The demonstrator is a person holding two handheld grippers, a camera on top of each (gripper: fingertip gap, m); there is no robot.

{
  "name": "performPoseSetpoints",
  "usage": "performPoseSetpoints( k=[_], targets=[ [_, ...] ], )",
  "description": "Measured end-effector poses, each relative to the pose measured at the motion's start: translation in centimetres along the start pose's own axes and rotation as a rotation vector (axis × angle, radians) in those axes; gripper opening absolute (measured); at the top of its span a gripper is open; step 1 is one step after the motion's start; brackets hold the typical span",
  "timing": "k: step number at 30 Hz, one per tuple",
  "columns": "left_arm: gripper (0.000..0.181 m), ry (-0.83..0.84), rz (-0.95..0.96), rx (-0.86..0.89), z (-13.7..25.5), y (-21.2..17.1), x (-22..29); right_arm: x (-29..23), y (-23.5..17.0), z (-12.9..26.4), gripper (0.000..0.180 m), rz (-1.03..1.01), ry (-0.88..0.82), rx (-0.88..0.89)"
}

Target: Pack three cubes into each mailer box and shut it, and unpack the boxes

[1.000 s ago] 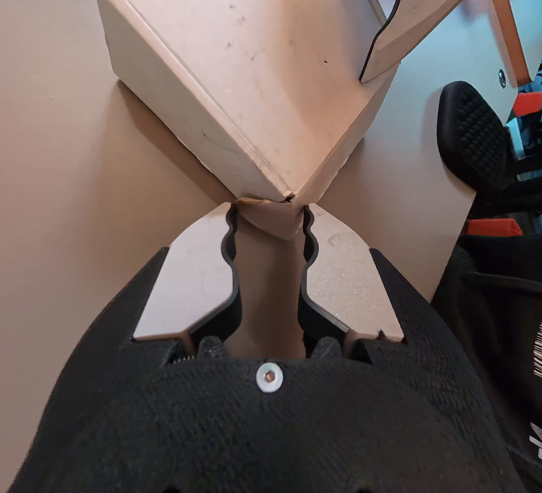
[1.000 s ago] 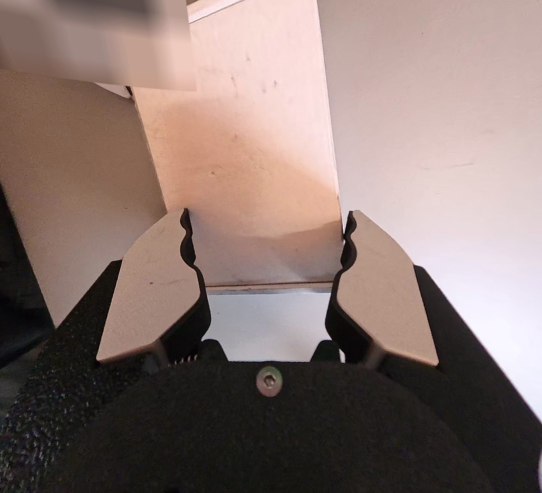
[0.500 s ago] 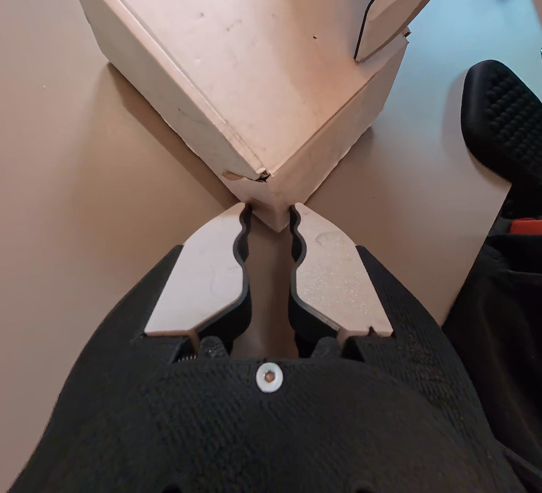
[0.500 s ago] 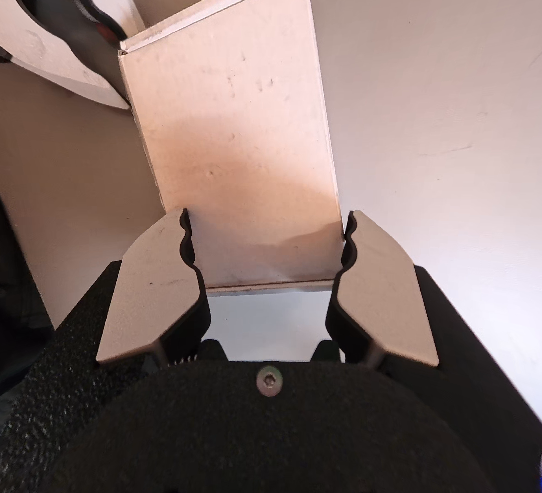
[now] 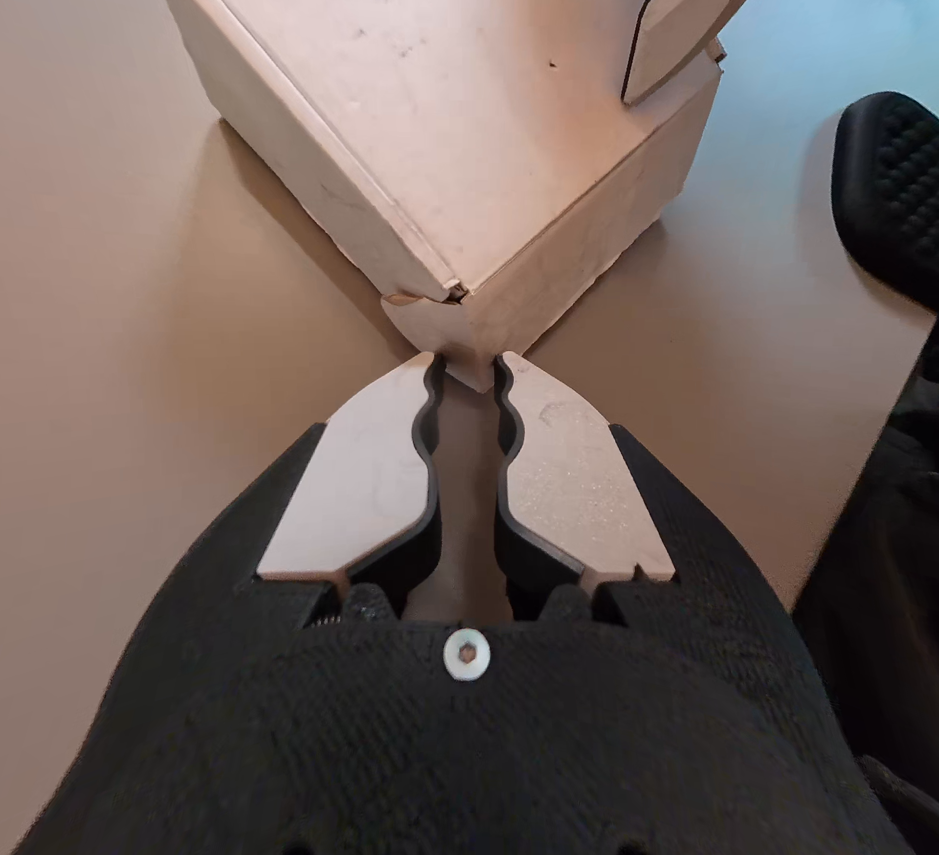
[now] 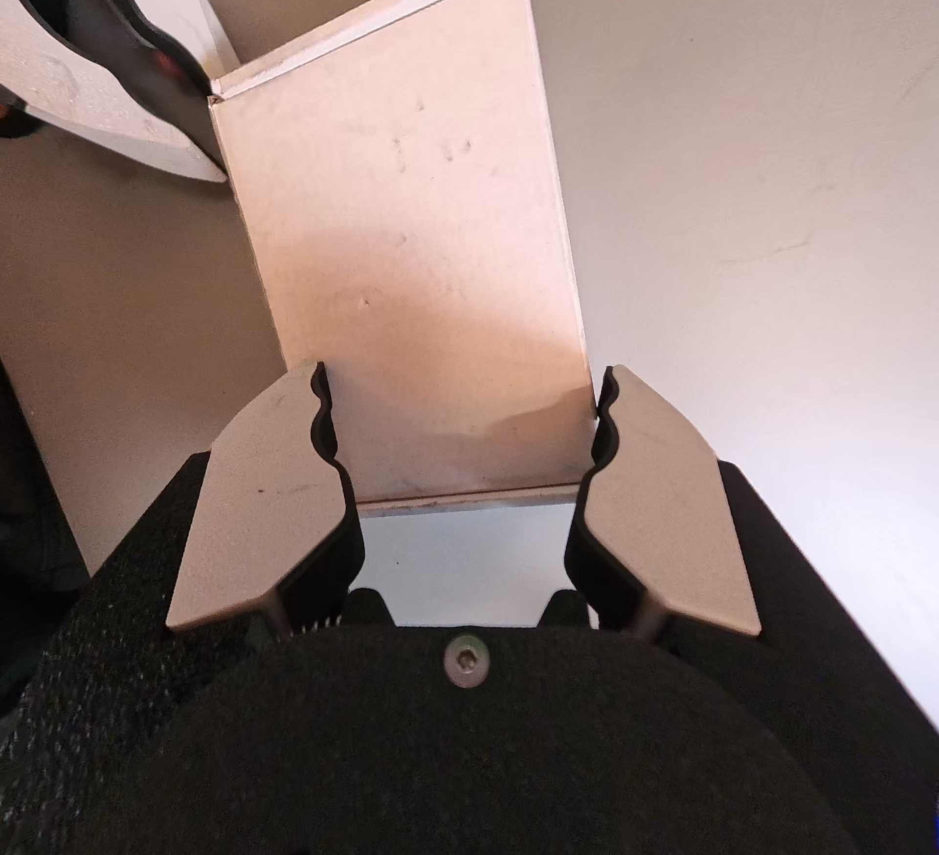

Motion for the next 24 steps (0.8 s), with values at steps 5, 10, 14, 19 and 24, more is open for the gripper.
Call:
performPoseSetpoints(
  k=[5, 10, 14, 19, 24],
  targets=[
    [0.036, 0.096, -0.086, 0.087, -0.2, 0.2, -0.4, 0.0, 0.0, 0.1, 0.1, -0.013, -0.008, 0.02],
    [0.064, 0.215, -0.254, 0.16, -0.2, 0.7, -1.1, 0.0, 0.0, 0.1, 0.1, -0.015, -0.008, 0.02],
    [0.057, 0.173, -0.316, 0.19, -0.9, 1.0, -0.4, 0.0, 0.0, 0.1, 0.1, -0.014, -0.008, 0.022],
    [0.053, 0.112, -0.236, 0.148, -0.8, 0.9, 0.0, 0.0, -0.1, 0.1, 0.101, -0.032, -0.014, 0.032],
    [0.043, -0.054, -0.073, 0.097, -0.3, 0.8, 0.6, 0.0, -0.3, 0.0, 0.103, -0.065, -0.003, 0.032]
  ],
)
Point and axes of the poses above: each gripper's, where its closed fingertips meet, z back along the fingers, y out of its top, x = y × z across the jaws, the point moved 3 cm from there along z, back along the fingers, and after that the axes turned 7 degrees about -z, right-handed, at the moved point
